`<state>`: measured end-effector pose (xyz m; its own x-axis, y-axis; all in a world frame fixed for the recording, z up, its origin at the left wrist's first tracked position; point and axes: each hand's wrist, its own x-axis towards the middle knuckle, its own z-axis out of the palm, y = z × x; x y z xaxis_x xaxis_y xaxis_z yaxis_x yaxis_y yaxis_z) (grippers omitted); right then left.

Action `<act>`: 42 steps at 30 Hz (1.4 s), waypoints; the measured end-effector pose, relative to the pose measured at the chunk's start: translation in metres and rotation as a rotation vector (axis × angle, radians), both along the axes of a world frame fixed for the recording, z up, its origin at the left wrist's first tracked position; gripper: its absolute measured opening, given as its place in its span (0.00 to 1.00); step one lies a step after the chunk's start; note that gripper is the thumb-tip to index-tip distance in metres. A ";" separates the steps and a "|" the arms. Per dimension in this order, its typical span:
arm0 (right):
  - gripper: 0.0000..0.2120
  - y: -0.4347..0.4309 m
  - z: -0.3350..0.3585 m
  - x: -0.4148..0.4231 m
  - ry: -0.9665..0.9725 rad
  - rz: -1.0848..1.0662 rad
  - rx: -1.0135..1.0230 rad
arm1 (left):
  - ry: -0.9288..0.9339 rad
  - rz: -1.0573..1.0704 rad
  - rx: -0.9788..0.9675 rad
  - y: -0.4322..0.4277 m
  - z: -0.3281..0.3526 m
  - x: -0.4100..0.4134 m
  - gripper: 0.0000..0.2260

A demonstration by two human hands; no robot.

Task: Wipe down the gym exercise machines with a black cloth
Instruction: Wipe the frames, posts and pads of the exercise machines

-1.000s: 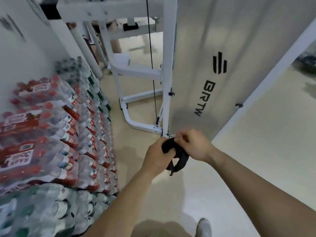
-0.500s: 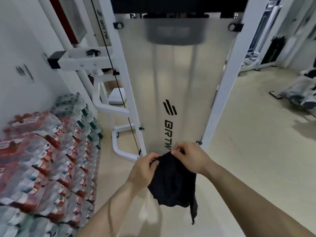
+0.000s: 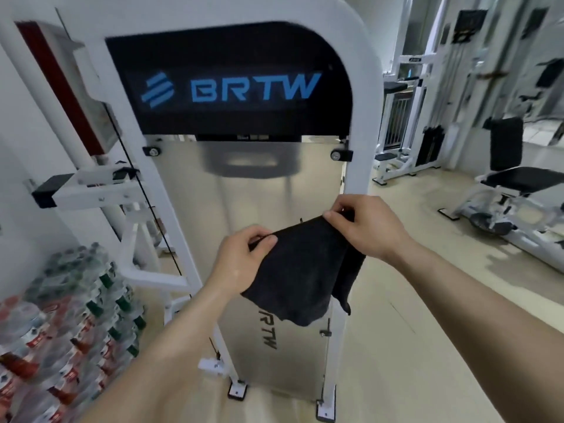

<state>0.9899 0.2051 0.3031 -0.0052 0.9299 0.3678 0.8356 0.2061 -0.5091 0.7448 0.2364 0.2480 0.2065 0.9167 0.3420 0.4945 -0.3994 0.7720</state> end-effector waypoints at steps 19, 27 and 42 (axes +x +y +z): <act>0.14 0.179 0.213 0.096 0.131 0.352 0.605 | -0.351 0.536 0.580 0.081 0.241 0.148 0.10; 0.16 0.216 0.225 0.084 0.239 0.299 0.855 | -0.115 1.029 0.754 0.106 0.268 0.164 0.11; 0.31 0.201 0.185 0.089 0.002 0.737 0.683 | -0.240 0.809 0.736 0.116 0.217 0.231 0.21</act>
<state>1.0790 0.4058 0.4882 -0.4932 0.2846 0.8220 0.3811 0.9201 -0.0899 0.9761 0.3528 0.4649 -0.5029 0.3090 0.8072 0.6854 -0.4264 0.5902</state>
